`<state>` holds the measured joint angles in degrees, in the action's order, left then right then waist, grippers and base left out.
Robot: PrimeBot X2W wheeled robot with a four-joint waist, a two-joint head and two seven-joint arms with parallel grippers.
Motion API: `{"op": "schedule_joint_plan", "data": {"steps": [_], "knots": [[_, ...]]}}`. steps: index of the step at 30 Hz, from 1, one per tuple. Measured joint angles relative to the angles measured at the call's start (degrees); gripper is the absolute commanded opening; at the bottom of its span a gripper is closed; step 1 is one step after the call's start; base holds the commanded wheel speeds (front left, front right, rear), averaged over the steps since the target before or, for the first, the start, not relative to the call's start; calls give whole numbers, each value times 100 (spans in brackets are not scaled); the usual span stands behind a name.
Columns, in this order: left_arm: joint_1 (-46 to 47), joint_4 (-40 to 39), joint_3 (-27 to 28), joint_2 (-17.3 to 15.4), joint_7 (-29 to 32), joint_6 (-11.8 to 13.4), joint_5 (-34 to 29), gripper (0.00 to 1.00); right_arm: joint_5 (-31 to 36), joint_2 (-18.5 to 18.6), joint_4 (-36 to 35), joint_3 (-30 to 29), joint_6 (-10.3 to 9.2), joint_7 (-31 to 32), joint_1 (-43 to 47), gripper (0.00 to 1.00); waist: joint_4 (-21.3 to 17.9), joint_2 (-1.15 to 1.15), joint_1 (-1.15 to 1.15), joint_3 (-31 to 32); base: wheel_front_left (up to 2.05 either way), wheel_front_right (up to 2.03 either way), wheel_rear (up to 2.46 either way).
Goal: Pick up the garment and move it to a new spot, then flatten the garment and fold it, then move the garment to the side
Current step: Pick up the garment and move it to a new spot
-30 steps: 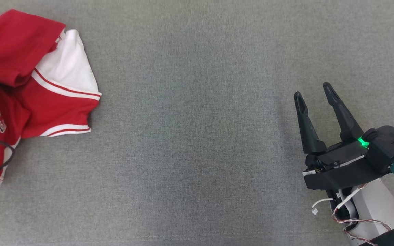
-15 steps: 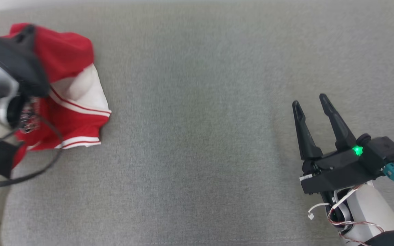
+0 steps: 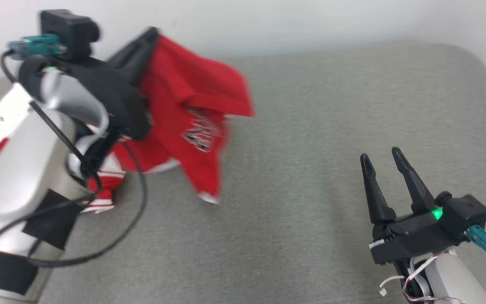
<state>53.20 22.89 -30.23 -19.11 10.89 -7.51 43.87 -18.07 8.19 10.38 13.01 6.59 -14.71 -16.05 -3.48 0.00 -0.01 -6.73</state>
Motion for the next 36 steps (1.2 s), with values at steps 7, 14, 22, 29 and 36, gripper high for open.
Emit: {"op": "schedule_joint_plan", "data": {"steps": [7,14,22,29,36], "knots": [[-239,-955,-385,163,19,0,882,0,0,42,-87,-93,5,0,188,100,-371,0,0,241,0,0,0],[-818,-803,-480,60,94,0,1348,0,0,68,-242,-119,8,0,333,100,-707,0,0,350,0,0,0],[-1616,342,-702,-509,-26,0,1187,0,0,129,-417,-181,23,0,388,100,-882,0,1,219,0,0,0],[-1602,1240,-688,-573,-534,0,823,90,1,121,-432,-104,25,0,336,100,-898,0,1,49,0,0,0],[-1397,1380,-920,-201,-967,-1,580,100,1,136,-416,-116,32,0,349,100,-770,0,1,12,0,0,0]]}}
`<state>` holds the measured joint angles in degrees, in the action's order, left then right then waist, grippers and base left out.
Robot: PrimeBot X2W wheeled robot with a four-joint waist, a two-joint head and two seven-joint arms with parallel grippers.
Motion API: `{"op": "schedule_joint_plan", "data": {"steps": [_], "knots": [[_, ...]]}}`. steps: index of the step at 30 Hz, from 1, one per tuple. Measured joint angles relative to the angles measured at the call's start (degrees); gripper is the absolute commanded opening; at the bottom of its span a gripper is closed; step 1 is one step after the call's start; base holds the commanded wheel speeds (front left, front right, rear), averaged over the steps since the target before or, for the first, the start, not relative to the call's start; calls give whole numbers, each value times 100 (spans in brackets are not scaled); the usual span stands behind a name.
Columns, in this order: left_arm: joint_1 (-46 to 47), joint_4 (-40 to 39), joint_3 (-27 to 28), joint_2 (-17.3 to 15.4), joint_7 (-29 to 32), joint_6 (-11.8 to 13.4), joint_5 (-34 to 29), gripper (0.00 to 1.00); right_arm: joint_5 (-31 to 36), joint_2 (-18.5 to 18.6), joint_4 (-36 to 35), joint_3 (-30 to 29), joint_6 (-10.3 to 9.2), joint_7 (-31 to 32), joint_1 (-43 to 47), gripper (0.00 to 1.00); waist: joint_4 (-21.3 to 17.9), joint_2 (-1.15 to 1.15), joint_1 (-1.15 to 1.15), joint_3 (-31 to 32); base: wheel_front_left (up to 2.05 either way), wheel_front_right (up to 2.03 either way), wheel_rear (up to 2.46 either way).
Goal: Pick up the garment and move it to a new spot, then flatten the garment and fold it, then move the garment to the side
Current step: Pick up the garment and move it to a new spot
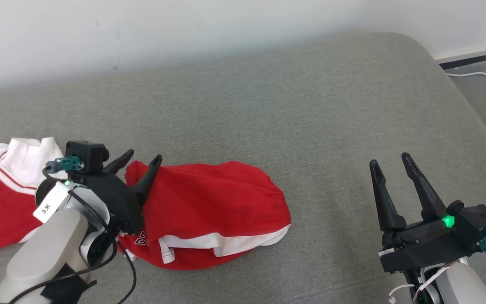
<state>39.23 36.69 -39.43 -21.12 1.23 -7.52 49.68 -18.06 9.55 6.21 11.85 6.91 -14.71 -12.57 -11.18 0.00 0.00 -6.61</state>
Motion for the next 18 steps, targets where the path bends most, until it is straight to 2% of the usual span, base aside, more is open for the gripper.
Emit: {"op": "schedule_joint_plan", "data": {"steps": [12,18], "knots": [[20,48,123,105,-948,7,-145,100,-2,64,93,-66,15,0,68,100,267,0,0,174,0,0,0],[-410,-296,274,-49,-1448,185,-219,100,-20,69,104,-97,15,0,304,100,409,0,0,300,0,0,0]]}}
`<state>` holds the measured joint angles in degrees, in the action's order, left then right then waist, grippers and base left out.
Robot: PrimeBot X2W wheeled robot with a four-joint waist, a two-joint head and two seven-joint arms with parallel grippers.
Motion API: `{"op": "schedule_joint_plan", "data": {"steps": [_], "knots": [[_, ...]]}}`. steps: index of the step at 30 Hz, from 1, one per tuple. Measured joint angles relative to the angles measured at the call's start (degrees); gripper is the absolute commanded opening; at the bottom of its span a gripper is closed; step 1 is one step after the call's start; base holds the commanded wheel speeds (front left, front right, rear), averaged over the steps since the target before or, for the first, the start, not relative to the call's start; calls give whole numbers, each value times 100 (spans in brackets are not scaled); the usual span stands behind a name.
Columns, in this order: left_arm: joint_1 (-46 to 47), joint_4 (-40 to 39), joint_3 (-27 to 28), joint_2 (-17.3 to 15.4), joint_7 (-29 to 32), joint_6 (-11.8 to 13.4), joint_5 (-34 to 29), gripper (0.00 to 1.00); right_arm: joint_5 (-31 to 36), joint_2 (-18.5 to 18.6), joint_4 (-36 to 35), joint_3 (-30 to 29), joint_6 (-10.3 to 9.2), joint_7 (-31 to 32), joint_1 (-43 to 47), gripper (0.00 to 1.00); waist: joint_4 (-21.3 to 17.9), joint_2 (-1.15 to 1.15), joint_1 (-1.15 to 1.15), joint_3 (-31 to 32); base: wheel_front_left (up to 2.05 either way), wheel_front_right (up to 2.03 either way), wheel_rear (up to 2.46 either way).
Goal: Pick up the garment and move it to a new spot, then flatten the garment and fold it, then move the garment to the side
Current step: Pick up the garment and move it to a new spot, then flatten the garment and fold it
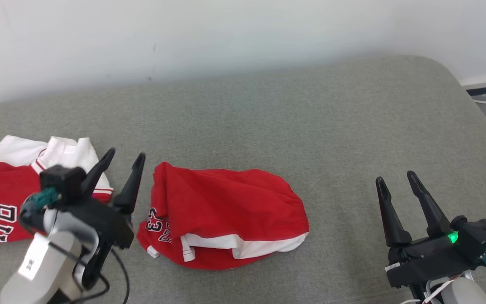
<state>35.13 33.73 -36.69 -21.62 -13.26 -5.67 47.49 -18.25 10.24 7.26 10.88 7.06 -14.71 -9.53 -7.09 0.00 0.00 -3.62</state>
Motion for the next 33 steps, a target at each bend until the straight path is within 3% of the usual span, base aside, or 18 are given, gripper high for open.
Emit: {"op": "schedule_joint_plan", "data": {"steps": [4,16,26,33], "knots": [[-471,-236,158,-153,-66,224,-69,100,-7,5,-4,-42,1,0,81,100,87,0,0,77,0,0,0],[-1786,-1366,854,-80,-105,1000,-29,100,-43,9,-133,-155,1,0,304,100,304,1,-1,337,0,0,0],[-2681,-2321,1405,135,-105,1228,-458,100,-43,3,-167,-146,1,0,344,100,353,1,-1,342,0,0,0],[-2919,-2885,1672,229,-105,1230,-887,100,-43,-1,-210,-160,1,0,398,100,350,1,0,273,0,0,0]]}}
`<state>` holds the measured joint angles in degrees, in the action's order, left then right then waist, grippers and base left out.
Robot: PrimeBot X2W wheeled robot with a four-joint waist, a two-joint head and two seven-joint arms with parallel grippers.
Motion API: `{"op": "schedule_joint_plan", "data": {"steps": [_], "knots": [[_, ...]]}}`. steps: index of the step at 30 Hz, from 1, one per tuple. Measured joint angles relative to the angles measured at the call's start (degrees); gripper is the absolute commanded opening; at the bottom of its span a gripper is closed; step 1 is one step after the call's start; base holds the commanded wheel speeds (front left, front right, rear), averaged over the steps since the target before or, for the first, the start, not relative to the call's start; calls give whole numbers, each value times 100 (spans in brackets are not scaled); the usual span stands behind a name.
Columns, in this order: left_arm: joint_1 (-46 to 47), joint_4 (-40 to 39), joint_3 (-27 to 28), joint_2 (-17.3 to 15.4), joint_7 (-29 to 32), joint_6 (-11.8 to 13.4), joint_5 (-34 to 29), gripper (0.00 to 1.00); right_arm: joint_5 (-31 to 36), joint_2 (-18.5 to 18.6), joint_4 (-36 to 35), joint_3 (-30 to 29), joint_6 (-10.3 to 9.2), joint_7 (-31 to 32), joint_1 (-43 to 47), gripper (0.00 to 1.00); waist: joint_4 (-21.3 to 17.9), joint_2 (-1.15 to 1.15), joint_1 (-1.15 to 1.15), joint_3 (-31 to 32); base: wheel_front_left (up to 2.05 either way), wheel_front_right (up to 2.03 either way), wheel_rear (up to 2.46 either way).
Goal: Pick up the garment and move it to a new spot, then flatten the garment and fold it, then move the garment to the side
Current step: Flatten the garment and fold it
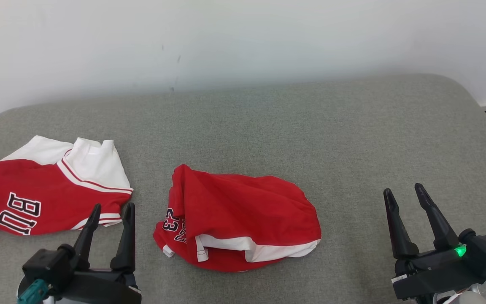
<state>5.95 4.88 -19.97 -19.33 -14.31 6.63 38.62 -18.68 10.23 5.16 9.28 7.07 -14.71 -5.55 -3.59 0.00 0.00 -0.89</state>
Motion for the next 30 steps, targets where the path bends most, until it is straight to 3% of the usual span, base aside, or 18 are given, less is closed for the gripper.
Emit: {"op": "schedule_joint_plan", "data": {"steps": [14,30], "knots": [[-283,-482,-203,293,-1,42,-393,100,-442,-51,458,215,0,10,25,100,59,0,1,-253,0,0,0],[-218,-443,-556,497,-1,-216,-632,100,-1376,-34,1597,1105,1,581,-357,100,442,0,1,-571,0,0,0]]}}
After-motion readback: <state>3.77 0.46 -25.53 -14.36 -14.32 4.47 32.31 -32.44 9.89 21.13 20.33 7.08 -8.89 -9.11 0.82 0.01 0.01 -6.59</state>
